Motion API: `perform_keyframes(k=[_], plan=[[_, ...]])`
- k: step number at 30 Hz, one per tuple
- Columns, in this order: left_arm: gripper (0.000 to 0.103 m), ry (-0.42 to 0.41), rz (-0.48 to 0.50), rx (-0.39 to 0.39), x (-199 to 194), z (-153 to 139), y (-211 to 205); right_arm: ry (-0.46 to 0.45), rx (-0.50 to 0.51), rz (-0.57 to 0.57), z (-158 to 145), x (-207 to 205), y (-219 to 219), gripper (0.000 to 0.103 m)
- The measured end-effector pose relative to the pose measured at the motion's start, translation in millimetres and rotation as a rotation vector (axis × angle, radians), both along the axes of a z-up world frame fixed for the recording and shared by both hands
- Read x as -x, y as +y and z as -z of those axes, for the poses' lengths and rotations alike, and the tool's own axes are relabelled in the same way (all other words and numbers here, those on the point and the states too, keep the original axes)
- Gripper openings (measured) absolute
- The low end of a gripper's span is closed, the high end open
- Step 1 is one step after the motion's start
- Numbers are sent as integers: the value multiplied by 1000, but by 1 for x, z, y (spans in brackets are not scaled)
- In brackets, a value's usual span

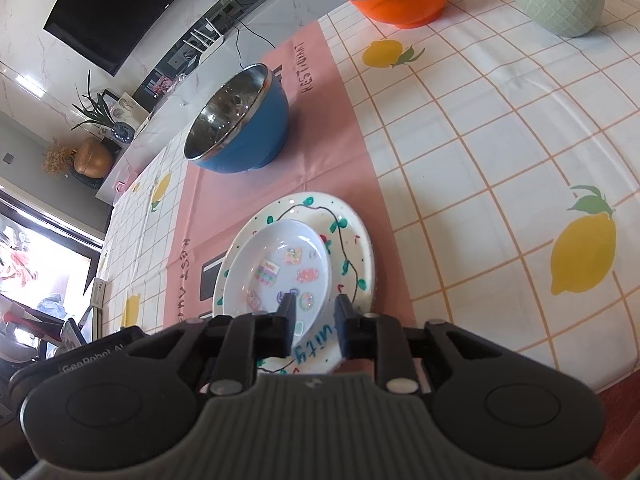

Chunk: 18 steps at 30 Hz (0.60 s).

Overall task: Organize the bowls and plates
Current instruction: 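Lower the sticker plate onto the vine plate and open the left gripper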

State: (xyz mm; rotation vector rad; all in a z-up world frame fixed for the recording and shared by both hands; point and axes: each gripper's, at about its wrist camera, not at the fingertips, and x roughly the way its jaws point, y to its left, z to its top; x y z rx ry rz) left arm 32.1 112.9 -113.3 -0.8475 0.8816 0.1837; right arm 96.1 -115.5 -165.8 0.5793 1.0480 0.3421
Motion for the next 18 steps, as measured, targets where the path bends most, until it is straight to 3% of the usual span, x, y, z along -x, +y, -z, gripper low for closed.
perform_keyframes(k=[5,14,16,18], plan=[[44,-44,-1,-19,3,-9,1,-42,30,5,-10,2,-1,36],[45,-132,72,-151,-7,-31,0,-217,129,-37,-40,8,8,55],[45,-129,93,-194,-12,-35,0,-251,152,-41,-43,7,9,64],[45,-128,117,-222,-19,-38,0,-266,167,-38,-44,3,9,64]])
